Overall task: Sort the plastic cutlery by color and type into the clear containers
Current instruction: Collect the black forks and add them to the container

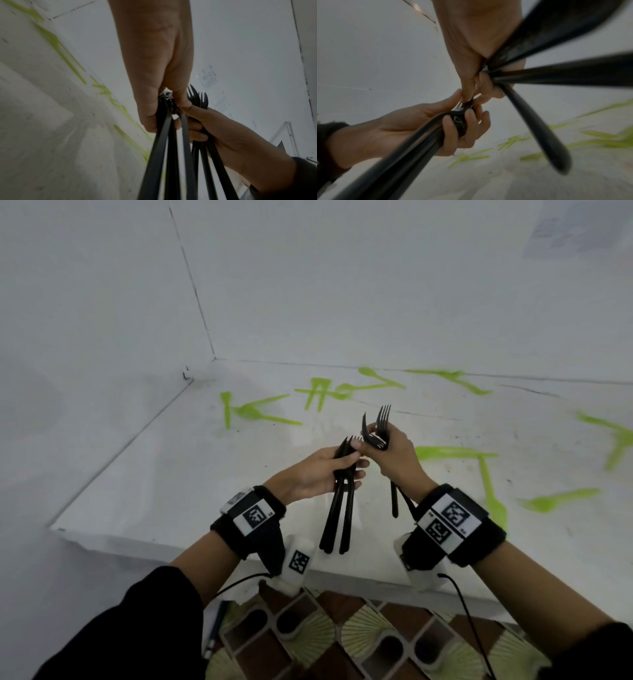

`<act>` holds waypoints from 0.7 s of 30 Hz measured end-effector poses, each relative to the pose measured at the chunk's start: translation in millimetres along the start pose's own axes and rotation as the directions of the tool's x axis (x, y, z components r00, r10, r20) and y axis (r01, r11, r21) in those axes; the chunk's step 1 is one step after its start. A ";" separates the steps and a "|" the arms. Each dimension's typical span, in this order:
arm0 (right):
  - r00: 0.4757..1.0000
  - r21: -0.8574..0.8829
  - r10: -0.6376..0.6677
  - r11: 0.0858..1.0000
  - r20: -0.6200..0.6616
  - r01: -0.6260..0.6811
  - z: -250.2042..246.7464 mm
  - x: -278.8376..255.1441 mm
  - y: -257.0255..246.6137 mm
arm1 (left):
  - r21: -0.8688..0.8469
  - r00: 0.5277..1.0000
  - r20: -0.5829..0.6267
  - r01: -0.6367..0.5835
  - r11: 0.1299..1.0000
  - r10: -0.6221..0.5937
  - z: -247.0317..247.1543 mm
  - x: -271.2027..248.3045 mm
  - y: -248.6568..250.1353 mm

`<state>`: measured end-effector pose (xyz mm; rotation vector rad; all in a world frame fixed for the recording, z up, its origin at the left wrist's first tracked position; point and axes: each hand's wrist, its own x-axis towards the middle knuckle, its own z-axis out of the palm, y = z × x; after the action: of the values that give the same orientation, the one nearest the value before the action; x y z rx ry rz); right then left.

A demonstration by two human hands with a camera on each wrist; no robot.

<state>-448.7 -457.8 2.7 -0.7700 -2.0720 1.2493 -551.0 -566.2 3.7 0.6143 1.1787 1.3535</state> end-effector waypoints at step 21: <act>0.957 0.355 0.278 0.890 0.076 -0.287 39.5 -64.7 13.2 | -0.087 0.944 -0.328 -0.005 0.996 -0.023 -11.7 -19.5 -32.4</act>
<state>-433.0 -522.0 -36.6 -0.9049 -1.7087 1.7474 -544.7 -594.0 -23.7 0.3256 1.3775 1.5310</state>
